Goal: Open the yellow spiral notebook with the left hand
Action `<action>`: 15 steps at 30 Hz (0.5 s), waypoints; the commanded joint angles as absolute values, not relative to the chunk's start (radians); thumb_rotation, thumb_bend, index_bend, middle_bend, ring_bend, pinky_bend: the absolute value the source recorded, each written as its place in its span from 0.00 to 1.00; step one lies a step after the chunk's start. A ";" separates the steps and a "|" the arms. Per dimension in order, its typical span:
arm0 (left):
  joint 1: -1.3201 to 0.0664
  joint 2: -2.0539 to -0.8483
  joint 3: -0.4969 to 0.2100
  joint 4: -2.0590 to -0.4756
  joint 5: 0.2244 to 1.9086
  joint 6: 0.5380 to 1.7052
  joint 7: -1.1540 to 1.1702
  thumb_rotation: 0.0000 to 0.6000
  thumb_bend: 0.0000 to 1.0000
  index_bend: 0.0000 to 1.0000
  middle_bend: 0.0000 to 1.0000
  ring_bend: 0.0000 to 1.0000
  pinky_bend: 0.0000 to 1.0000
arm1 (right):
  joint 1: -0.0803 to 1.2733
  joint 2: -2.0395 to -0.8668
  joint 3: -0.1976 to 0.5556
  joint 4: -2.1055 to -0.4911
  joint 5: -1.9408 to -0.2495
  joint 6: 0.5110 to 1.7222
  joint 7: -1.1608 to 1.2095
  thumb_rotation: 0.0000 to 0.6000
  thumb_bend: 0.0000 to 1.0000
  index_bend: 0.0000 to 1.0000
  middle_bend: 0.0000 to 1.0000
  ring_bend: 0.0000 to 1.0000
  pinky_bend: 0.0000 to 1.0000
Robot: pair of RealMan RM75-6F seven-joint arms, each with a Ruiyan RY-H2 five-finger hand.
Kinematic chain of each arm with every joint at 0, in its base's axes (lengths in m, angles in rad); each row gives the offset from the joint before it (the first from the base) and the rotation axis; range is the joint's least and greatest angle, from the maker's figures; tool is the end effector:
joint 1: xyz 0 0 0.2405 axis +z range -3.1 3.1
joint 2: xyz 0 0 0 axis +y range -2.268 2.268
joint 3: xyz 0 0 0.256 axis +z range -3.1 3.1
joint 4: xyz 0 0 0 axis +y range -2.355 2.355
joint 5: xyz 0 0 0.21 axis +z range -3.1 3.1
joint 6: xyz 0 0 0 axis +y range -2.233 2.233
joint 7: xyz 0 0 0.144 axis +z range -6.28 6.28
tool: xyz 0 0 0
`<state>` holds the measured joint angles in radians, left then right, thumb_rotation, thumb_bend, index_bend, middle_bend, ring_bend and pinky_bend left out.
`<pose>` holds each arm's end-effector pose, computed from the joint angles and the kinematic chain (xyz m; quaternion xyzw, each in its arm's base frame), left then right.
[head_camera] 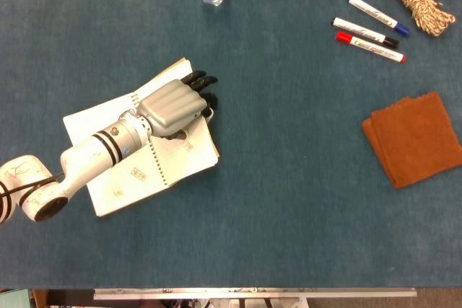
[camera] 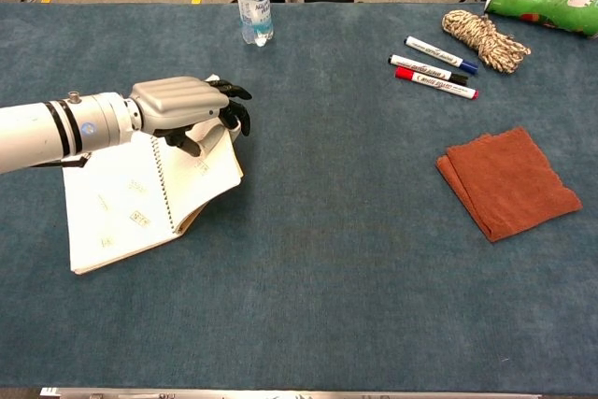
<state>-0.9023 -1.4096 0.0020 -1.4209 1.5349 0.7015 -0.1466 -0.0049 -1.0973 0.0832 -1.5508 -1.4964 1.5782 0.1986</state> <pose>-0.1469 0.3348 -0.0222 -0.8656 -0.3339 -0.2904 0.2344 -0.3312 -0.1588 0.1896 0.5275 -0.4049 0.4372 0.6054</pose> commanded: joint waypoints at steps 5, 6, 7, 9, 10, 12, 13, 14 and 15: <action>-0.898 -1.408 0.031 -1.450 1.531 0.682 -0.154 1.00 0.49 0.57 0.24 0.01 0.00 | -0.001 -1.100 0.085 -1.547 -1.497 1.572 0.200 1.00 0.19 0.38 0.30 0.18 0.30; -0.898 -1.408 0.034 -1.455 1.528 0.677 -0.151 1.00 0.49 0.50 0.22 0.00 0.00 | -0.001 -1.101 0.085 -1.546 -1.497 1.571 0.200 1.00 0.19 0.38 0.30 0.18 0.30; -0.898 -1.408 0.036 -1.463 1.523 0.672 -0.145 1.00 0.49 0.43 0.20 0.00 0.00 | 0.000 -1.102 0.085 -1.544 -1.497 1.571 0.200 1.00 0.19 0.38 0.30 0.18 0.30; -0.897 -1.409 0.038 -1.474 1.515 0.668 -0.137 1.00 0.49 0.27 0.15 0.00 0.00 | 0.000 -1.103 0.086 -1.542 -1.496 1.571 0.202 1.00 0.19 0.38 0.30 0.18 0.30; -0.895 -1.411 0.038 -1.480 1.507 0.667 -0.131 1.00 0.48 0.17 0.11 0.00 0.00 | 0.000 -1.103 0.086 -1.541 -1.496 1.570 0.202 1.00 0.19 0.38 0.30 0.18 0.30; -0.888 -1.416 0.034 -1.493 1.490 0.674 -0.126 1.00 0.44 0.05 0.05 0.00 0.00 | -0.001 -1.104 0.087 -1.539 -1.493 1.570 0.202 1.00 0.19 0.38 0.30 0.18 0.30; -0.883 -1.419 0.032 -1.498 1.485 0.680 -0.126 1.00 0.41 0.01 0.02 0.00 0.00 | -0.002 -1.103 0.086 -1.539 -1.493 1.569 0.203 1.00 0.19 0.38 0.30 0.18 0.30; -0.879 -1.421 0.031 -1.505 1.480 0.685 -0.129 1.00 0.39 0.00 0.01 0.00 0.00 | -0.002 -1.103 0.086 -1.538 -1.493 1.569 0.204 1.00 0.19 0.38 0.30 0.18 0.30; -0.873 -1.423 0.028 -1.516 1.473 0.692 -0.138 1.00 0.39 0.00 0.00 0.00 0.00 | -0.003 -1.103 0.087 -1.537 -1.492 1.571 0.204 1.00 0.19 0.38 0.30 0.18 0.30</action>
<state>-0.8806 -1.4192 0.0319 -1.5051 1.4817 0.6833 -0.1312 -0.0027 -1.1030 0.0866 -1.5374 -1.4925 1.5704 0.2036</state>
